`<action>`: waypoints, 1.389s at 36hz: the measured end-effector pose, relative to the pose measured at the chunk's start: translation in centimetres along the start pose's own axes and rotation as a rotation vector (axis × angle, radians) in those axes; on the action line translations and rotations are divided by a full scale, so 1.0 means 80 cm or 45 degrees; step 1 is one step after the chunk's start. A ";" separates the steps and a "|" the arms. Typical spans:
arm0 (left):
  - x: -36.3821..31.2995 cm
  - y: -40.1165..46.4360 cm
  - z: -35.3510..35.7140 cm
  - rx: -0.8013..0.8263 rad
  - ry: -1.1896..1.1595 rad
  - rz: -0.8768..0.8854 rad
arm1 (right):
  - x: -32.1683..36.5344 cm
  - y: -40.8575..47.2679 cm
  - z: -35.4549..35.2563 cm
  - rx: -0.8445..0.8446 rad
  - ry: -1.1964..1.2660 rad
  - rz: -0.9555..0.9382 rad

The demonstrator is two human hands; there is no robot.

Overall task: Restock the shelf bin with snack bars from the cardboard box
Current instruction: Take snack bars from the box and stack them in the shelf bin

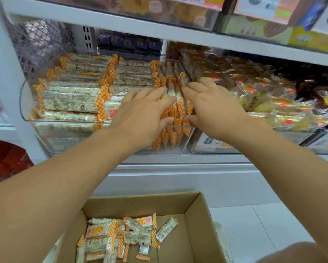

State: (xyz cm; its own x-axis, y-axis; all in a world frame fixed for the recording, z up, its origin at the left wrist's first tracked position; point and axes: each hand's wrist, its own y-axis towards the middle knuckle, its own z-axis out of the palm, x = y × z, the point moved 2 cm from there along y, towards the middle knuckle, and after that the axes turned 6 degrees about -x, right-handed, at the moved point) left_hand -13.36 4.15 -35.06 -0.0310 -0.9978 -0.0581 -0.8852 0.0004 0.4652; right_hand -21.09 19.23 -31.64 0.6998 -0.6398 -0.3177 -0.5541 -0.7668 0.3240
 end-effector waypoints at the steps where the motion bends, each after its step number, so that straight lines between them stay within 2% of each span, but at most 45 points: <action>1: -0.001 0.000 0.000 0.004 -0.007 -0.006 | -0.002 0.001 0.002 -0.010 0.058 -0.011; 6: -0.002 -0.001 0.001 0.025 -0.033 -0.017 | -0.009 0.004 -0.011 -0.016 0.200 0.114; 10: -0.002 -0.001 0.001 0.021 -0.024 -0.003 | -0.011 0.012 -0.012 -0.051 0.189 0.077; 15: -0.007 -0.004 0.001 -0.005 -0.023 -0.039 | -0.006 0.015 -0.011 0.041 0.080 0.000; 21: -0.009 0.002 -0.005 -0.054 -0.086 -0.107 | -0.007 0.016 -0.020 0.167 0.151 0.032; 24: -0.008 0.003 -0.002 -0.071 -0.067 -0.103 | -0.007 0.016 -0.021 0.163 0.168 0.059; 31: -0.005 0.005 0.001 -0.049 0.015 -0.025 | 0.009 0.012 -0.009 -0.004 0.018 0.053; 34: -0.006 -0.007 -0.008 -0.157 -0.004 0.020 | 0.012 -0.002 -0.001 -0.053 0.041 0.061; 36: -0.012 -0.021 -0.023 -0.394 -0.058 0.155 | 0.023 -0.021 -0.010 -0.217 0.178 0.067; 38: -0.017 -0.042 -0.035 -0.595 -0.144 0.292 | 0.040 -0.050 -0.026 -0.542 0.391 0.073; 39: -0.019 -0.055 -0.035 -0.589 -0.195 0.336 | 0.050 -0.066 -0.031 -0.655 0.515 0.085; 40: -0.022 -0.069 -0.031 -0.509 -0.238 0.369 | 0.065 -0.082 -0.031 -0.671 0.636 0.078; 41: -0.024 -0.085 -0.021 -0.364 -0.264 0.386 | 0.081 -0.097 -0.022 -0.586 0.720 0.061; 42: -0.024 -0.103 -0.005 -0.155 -0.268 0.368 | 0.098 -0.112 -0.003 -0.404 0.754 0.054; 44: -0.018 -0.140 0.033 0.382 -0.194 0.222 | 0.125 -0.145 0.054 0.160 0.712 0.074; 46: -0.001 -0.190 0.077 0.885 -0.059 0.083 | 0.144 -0.183 0.116 0.721 0.527 0.048; 48: 0.016 -0.243 0.117 1.181 0.102 -0.103 | 0.160 -0.220 0.171 1.154 0.425 0.040; 50: 0.025 -0.291 0.150 1.266 0.108 -0.439 | 0.175 -0.255 0.218 1.355 0.530 0.236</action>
State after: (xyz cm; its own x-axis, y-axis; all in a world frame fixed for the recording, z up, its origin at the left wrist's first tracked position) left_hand 1.61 2.97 -56.59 0.2934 -0.9555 0.0302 -0.8231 -0.2685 -0.5004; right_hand -7.83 25.06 -58.25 0.5529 -0.8324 0.0385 -0.6247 -0.4446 -0.6420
